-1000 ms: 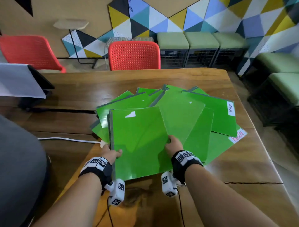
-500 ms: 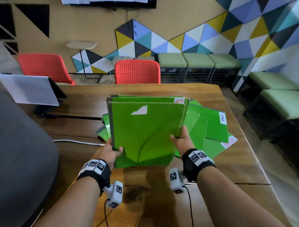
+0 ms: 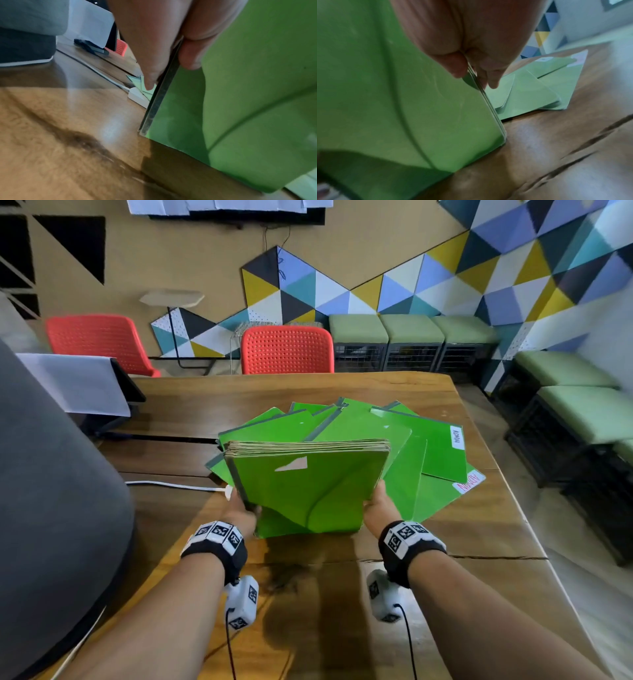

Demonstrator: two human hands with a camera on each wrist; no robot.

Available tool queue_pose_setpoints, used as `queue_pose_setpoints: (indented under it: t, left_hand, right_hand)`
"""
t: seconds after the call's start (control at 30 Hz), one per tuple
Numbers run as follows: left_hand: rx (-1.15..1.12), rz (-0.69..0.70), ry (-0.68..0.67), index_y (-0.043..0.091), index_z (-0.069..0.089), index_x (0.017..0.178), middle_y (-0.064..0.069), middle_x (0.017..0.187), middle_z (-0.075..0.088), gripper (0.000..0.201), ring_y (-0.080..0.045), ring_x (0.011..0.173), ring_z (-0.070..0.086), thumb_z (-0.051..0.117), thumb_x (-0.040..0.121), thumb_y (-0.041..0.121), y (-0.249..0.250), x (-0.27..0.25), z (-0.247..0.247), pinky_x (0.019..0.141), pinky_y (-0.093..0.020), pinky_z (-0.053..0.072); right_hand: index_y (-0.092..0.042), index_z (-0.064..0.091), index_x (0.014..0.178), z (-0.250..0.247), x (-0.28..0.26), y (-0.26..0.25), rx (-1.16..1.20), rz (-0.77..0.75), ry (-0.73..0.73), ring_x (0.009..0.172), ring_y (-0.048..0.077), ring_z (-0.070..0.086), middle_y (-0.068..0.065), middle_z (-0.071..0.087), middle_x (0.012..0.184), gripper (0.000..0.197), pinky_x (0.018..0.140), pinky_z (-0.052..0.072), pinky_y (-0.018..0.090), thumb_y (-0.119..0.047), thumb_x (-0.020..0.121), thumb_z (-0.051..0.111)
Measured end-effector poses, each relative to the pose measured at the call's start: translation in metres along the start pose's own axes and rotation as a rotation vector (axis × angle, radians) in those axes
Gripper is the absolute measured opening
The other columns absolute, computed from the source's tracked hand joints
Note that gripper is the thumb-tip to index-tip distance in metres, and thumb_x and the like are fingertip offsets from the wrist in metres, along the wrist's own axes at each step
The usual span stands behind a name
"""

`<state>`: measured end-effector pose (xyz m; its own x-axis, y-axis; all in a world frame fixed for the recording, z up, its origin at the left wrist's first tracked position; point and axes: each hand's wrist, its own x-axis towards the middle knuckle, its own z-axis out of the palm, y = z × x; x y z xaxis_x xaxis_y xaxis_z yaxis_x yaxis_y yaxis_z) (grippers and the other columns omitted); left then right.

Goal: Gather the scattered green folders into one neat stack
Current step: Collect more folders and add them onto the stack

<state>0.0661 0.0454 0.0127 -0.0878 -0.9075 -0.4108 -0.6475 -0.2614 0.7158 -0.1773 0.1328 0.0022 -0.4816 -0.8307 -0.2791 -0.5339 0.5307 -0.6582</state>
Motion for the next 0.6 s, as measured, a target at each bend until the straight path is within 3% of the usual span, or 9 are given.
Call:
queue_pose_setpoints:
  t: [0.03, 0.13, 0.17, 0.27, 0.33, 0.43, 0.5, 0.53, 0.6]
  left_hand:
    - [0.057, -0.009, 0.014, 0.005, 0.039, 0.137, -0.016, 0.133, 0.053, 0.043, -0.023, 0.092, 0.053, 0.048, 0.095, -0.001, 0.000, -0.002, -0.001, 0.066, -0.018, 0.042]
    - [0.270, 0.013, 0.049, 0.004, 0.039, 0.136, -0.017, 0.133, 0.053, 0.049, -0.032, 0.116, 0.054, 0.056, 0.094, 0.023, -0.013, 0.005, -0.010, 0.094, -0.034, 0.044]
    - [0.374, 0.028, 0.043, 0.005, 0.042, 0.133, -0.016, 0.132, 0.053, 0.052, -0.033, 0.120, 0.053, 0.057, 0.092, 0.032, -0.019, 0.007, -0.013, 0.099, -0.038, 0.043]
    - [0.577, -0.050, -0.094, 0.008, 0.040, 0.137, -0.012, 0.138, 0.049, 0.069, -0.030, 0.125, 0.050, 0.057, 0.085, 0.050, -0.054, 0.019, -0.013, 0.104, -0.039, 0.042]
    - [0.659, -0.143, -0.210, 0.010, 0.036, 0.143, -0.012, 0.146, 0.044, 0.084, -0.029, 0.131, 0.047, 0.057, 0.079, 0.059, -0.090, 0.027, -0.005, 0.108, -0.039, 0.039]
    - [0.943, -0.197, -0.346, 0.019, 0.057, 0.129, -0.006, 0.134, 0.058, 0.104, -0.025, 0.118, 0.058, 0.041, 0.051, 0.086, -0.157, 0.049, 0.009, 0.104, -0.040, 0.043]
    - [1.068, -0.257, -0.387, 0.023, 0.065, 0.115, 0.001, 0.116, 0.069, 0.109, -0.020, 0.103, 0.064, 0.042, 0.033, 0.090, -0.192, 0.057, 0.013, 0.098, -0.038, 0.047]
    - [1.052, -0.276, -0.388, 0.023, 0.066, 0.114, 0.003, 0.112, 0.071, 0.106, -0.018, 0.100, 0.065, 0.045, 0.034, 0.088, -0.198, 0.052, 0.010, 0.096, -0.037, 0.048]
    - [1.086, -0.253, -0.393, 0.021, 0.064, 0.118, 0.003, 0.117, 0.069, 0.095, -0.018, 0.105, 0.064, 0.049, 0.048, 0.083, -0.157, 0.006, -0.006, 0.097, -0.034, 0.047]
  right_hand:
    - [-0.003, 0.024, 0.141, -0.001, -0.002, 0.000, -0.057, 0.003, 0.011, 0.082, 0.025, 0.056, 0.017, 0.062, 0.101, 0.048, 0.074, 0.046, 0.034, -0.006, 0.096, 0.042]
    - [-0.008, 0.030, 0.134, -0.002, -0.006, 0.002, -0.121, -0.027, -0.002, 0.071, 0.018, 0.057, 0.004, 0.058, 0.082, 0.042, 0.056, 0.049, 0.027, -0.008, 0.096, 0.046]
    - [-0.009, 0.034, 0.133, -0.003, -0.009, 0.003, -0.122, -0.014, -0.033, 0.072, 0.018, 0.058, 0.004, 0.059, 0.085, 0.040, 0.053, 0.047, 0.024, -0.009, 0.095, 0.047]
    - [-0.007, 0.049, 0.125, 0.013, -0.011, 0.014, -0.170, 0.065, -0.220, 0.093, 0.026, 0.063, 0.012, 0.063, 0.111, 0.034, 0.069, 0.054, 0.031, -0.012, 0.092, 0.053]
    - [-0.005, 0.061, 0.112, 0.030, -0.016, 0.024, -0.201, 0.125, -0.335, 0.098, 0.030, 0.066, 0.014, 0.068, 0.111, 0.026, 0.086, 0.056, 0.041, -0.013, 0.089, 0.056]
    - [-0.008, 0.069, 0.098, 0.062, -0.017, 0.051, -0.370, 0.226, -0.525, 0.084, 0.026, 0.070, 0.013, 0.073, 0.098, 0.023, 0.082, 0.058, 0.045, -0.016, 0.079, 0.059]
    - [-0.014, 0.069, 0.087, 0.085, -0.012, 0.068, -0.447, 0.272, -0.618, 0.078, 0.026, 0.073, 0.010, 0.075, 0.084, 0.025, 0.075, 0.060, 0.048, -0.021, 0.064, 0.062]
    - [-0.015, 0.068, 0.088, 0.093, -0.012, 0.069, -0.473, 0.265, -0.650, 0.079, 0.027, 0.074, 0.010, 0.075, 0.084, 0.028, 0.075, 0.060, 0.049, -0.022, 0.061, 0.062]
    - [-0.012, 0.059, 0.104, 0.105, -0.012, 0.067, -0.487, 0.241, -0.632, 0.090, 0.029, 0.071, 0.010, 0.071, 0.099, 0.038, 0.079, 0.059, 0.046, -0.021, 0.067, 0.061]
